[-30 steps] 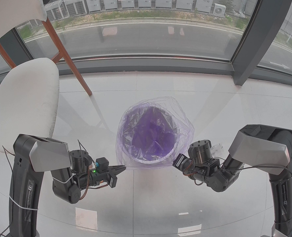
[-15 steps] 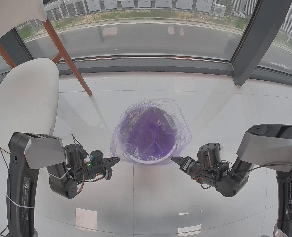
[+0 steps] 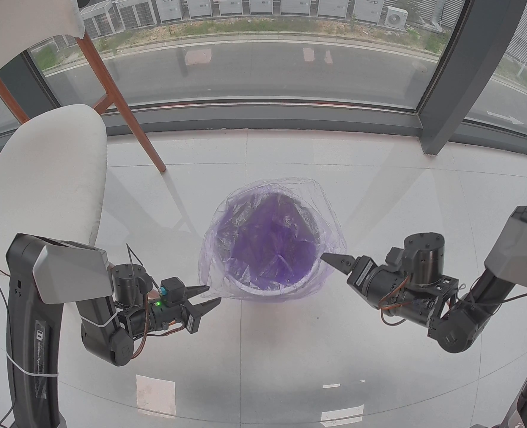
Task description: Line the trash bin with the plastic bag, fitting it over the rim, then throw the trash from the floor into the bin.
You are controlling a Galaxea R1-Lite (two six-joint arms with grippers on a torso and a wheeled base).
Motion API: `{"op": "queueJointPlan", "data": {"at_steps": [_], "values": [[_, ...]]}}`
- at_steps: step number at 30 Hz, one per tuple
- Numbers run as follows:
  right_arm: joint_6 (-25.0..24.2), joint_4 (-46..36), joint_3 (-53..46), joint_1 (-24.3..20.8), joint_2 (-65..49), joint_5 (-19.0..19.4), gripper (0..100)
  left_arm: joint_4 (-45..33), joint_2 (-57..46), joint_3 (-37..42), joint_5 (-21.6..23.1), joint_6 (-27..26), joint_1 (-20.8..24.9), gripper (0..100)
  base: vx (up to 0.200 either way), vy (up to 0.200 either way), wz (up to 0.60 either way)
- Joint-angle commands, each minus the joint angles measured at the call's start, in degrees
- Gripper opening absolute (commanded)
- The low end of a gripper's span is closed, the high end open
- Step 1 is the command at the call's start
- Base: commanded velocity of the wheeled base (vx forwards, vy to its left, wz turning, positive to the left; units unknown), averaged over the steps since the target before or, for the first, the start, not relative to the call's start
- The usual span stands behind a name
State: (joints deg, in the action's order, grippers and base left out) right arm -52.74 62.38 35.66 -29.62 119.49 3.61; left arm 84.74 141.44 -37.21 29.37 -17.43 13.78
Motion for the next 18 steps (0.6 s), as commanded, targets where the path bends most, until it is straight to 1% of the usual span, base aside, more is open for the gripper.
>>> {"op": "queueJointPlan", "data": {"at_steps": [1, 2, 3, 5, 7, 10, 11, 13, 14, 16, 18], "values": [[0.18, -0.06, 2.31, 1.59, -7.87, 2.63, 100, -0.19, -3.45, 2.4, -0.01, -0.59, -0.24, 100, 0.0, 0.0, 0.0], [0.18, -0.06, 2.31, 1.59, -7.87, 2.63, 100, -0.19, -3.97, 2.93, 0.34, -0.67, -0.5, 100, 0.0, 0.0, 0.0], [0.18, -0.15, 3.37, 2.38, -9.19, 3.95, 100, -0.1, -3.97, 3.02, 0.43, -0.67, -0.5, 100, 0.0, 0.0, 0.0], [0.09, -0.24, 4.16, 3.61, -11.04, 5.09, 100, 0.34, -4.24, 4.42, 1.13, -1.2, -0.77, 100, 0.0, 0.0, 0.0], [0.71, -0.06, 3.54, 4.93, -11.39, 5.53, 100, 0.43, -5.29, 4.95, 1.48, -1.11, -0.77, 100, 0.0, 0.0, 0.0], [2.38, 0.2, 3.19, 6.24, -11.39, 5.62, 100, 0.25, -6.87, 3.72, 1.92, -0.06, -0.86, 100, 0.0, 0.0, 0.0], [3.61, 0.46, 3.28, 8.0, -11.04, 5.71, 100, 0.52, -7.23, 2.05, 2.1, 1.79, -1.03, 100, 0.0, 0.0, 0.0], [3.69, 0.64, 3.28, 8.35, -11.04, 5.71, 100, 0.52, -7.14, 0.73, 2.1, 2.75, -0.77, 100, 0.0, 0.0, 0.0], [3.69, 0.99, 3.63, 8.35, -11.39, 5.71, 100, 0.25, -6.7, -3.22, 1.57, 6.01, -0.24, 100, 0.0, 0.0, 0.0], [3.69, 1.43, 3.54, 8.27, -11.83, 5.71, 100, 0.08, -6.0, -5.95, 0.87, 8.47, 0.38, 100, 0.0, 0.0, 0.0], [3.61, 1.52, 3.28, 8.0, -12.27, 5.71, 100, -0.27, -3.01, -10.34, -3.0, 10.66, 0.99, 100, 0.0, 0.0, 0.0]]}}
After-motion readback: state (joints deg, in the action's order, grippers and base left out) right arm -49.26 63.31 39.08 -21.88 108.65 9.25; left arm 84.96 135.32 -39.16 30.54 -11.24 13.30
